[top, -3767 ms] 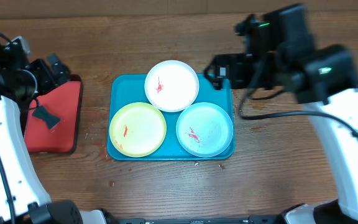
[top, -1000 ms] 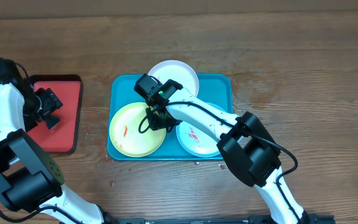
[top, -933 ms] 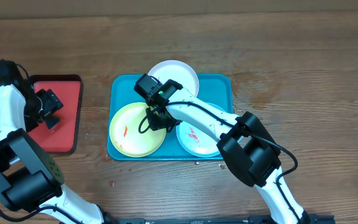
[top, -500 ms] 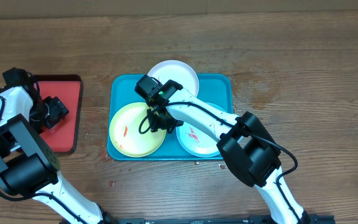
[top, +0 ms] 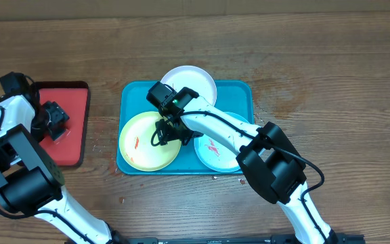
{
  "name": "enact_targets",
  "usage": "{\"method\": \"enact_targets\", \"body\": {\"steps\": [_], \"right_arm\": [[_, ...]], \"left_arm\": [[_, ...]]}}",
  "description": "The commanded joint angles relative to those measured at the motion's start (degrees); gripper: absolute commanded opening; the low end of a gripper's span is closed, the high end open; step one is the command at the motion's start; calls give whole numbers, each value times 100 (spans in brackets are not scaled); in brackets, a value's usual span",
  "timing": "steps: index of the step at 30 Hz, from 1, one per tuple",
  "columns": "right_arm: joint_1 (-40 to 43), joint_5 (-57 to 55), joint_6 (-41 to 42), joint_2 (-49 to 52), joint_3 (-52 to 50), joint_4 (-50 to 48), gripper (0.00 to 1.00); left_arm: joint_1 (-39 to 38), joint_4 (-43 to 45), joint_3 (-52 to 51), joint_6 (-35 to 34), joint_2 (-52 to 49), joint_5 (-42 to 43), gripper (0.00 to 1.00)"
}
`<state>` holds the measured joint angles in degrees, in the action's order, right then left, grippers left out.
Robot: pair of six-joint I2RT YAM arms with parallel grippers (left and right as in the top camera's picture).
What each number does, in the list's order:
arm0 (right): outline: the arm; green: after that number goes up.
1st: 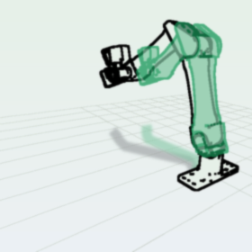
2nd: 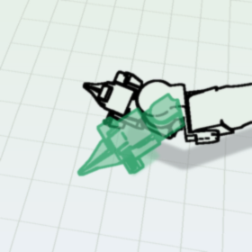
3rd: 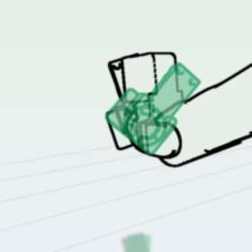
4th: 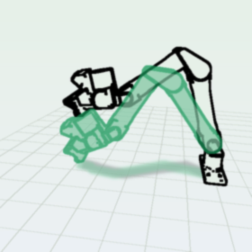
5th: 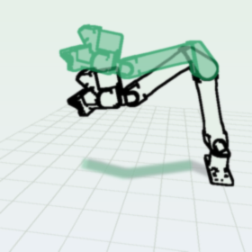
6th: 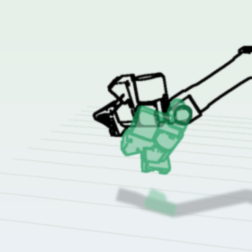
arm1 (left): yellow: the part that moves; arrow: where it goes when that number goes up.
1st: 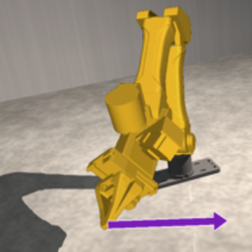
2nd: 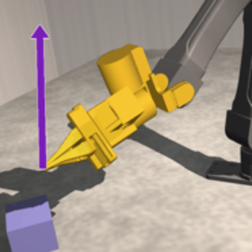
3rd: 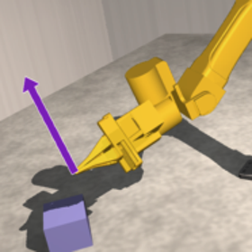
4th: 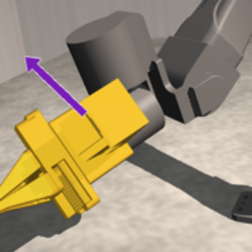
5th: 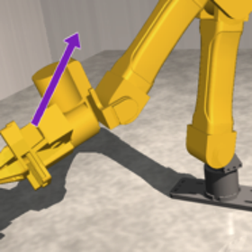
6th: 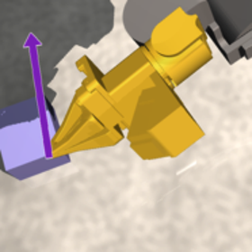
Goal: Clean dirty plates on tray and stack at the side
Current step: 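Lower the left gripper and grasp the green sponge in the red tray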
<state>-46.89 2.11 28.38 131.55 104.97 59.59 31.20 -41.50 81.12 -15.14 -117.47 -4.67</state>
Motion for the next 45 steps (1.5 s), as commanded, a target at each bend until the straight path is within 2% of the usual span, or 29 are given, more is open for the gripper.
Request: {"method": "enact_targets", "body": {"steps": [1,5,9,10,13,16,20,22,35,38,41,45], "right_arm": [[24,-52,17,37,-76,7,91],[24,-52,20,37,-76,22,92],[24,-52,17,37,-76,17,92],[24,-52,20,37,-76,9,91],[24,-52,17,37,-76,2,86],[24,-52,17,37,-76,0,82],[24,-52,20,37,-76,-37,78],[24,-52,20,37,-76,-48,83],[24,-52,20,37,-76,-146,84],[24,-52,20,37,-76,-170,83],[24,42,17,37,-76,-208,83],[24,98,20,37,-76,-293,83]], "left_arm": [[192,17,0,-306,-173,291,76],[295,-24,2,-201,-280,280,70],[330,-33,4,-155,-284,275,59],[330,-33,4,-157,-284,275,53],[330,-66,4,-160,-284,282,19],[328,-144,28,-157,-278,280,4],[330,-503,302,-155,-273,278,4],[330,-776,564,-157,-273,284,4],[328,-2997,3115,-157,-273,520,4],[328,-3228,3458,-153,-273,807,4],[328,-3246,3488,144,-278,1147,4],[317,-2881,2962,258,-297,1156,4]]}}
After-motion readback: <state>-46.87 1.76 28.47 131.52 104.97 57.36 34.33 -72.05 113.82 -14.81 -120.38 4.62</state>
